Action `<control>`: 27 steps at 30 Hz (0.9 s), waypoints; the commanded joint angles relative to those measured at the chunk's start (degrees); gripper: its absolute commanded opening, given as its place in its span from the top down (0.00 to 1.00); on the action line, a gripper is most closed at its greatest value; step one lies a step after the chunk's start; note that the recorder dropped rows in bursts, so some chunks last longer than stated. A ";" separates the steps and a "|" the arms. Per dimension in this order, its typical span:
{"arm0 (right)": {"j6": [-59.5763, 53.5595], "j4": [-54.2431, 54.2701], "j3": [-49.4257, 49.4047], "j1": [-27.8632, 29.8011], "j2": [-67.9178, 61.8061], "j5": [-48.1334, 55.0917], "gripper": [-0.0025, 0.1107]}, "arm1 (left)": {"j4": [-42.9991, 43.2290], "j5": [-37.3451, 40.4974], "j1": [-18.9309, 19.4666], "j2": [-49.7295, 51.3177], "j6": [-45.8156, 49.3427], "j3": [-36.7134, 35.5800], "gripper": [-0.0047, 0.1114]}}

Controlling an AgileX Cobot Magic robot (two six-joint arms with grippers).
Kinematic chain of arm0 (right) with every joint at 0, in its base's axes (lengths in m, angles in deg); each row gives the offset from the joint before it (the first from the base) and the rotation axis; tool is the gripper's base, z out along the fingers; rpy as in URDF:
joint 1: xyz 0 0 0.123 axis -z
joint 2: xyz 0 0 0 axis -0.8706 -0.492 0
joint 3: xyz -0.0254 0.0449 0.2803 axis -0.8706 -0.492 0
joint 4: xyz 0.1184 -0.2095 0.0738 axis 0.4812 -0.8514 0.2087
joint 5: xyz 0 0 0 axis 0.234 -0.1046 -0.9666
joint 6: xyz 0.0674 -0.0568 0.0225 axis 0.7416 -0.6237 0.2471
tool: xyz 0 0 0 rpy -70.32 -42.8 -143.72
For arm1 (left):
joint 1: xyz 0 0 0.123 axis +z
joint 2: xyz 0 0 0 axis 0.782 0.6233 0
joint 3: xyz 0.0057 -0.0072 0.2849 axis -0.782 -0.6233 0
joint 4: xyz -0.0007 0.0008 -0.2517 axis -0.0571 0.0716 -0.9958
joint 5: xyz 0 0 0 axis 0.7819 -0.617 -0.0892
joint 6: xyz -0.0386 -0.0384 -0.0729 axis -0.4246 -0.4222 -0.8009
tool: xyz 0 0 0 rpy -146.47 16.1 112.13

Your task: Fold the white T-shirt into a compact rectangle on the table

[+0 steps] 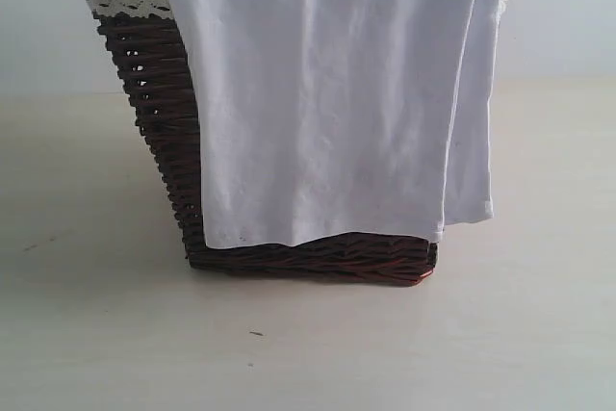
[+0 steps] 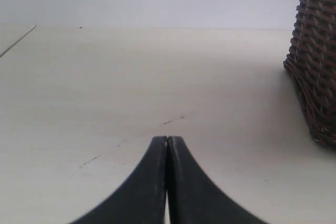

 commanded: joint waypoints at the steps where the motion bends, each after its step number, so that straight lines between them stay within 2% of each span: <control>1: -0.13 -0.15 -0.29 -0.03 0.27 -0.29 0.98 | -0.58 -0.36 0.13 -0.25 0.04 -0.18 0.96; 14: -0.26 -0.72 -0.29 0.03 0.27 -3.08 0.98 | -0.58 -0.36 0.13 -0.25 0.16 -0.18 0.96; 18: -2.70 -2.95 -0.29 0.03 0.27 -14.32 0.98 | -0.58 -0.63 0.13 -0.25 0.16 -0.18 0.96; 19: -2.70 -2.95 -0.29 0.03 0.27 -20.59 0.98 | -0.58 -1.33 0.13 -0.25 0.16 -0.18 0.96; 22: -2.70 -2.95 -0.29 0.03 0.27 -31.18 0.98 | -0.58 -6.57 0.13 -0.25 0.16 -0.18 0.96; 24: 3.16 -2.95 -0.29 0.03 0.27 -38.53 0.98 | -0.58 -9.08 0.13 -0.25 0.16 -0.18 0.96; 27: 18.58 -3.32 -0.29 0.03 0.27 -47.27 0.98 | -0.58 -8.39 0.13 -0.25 0.03 -0.18 0.96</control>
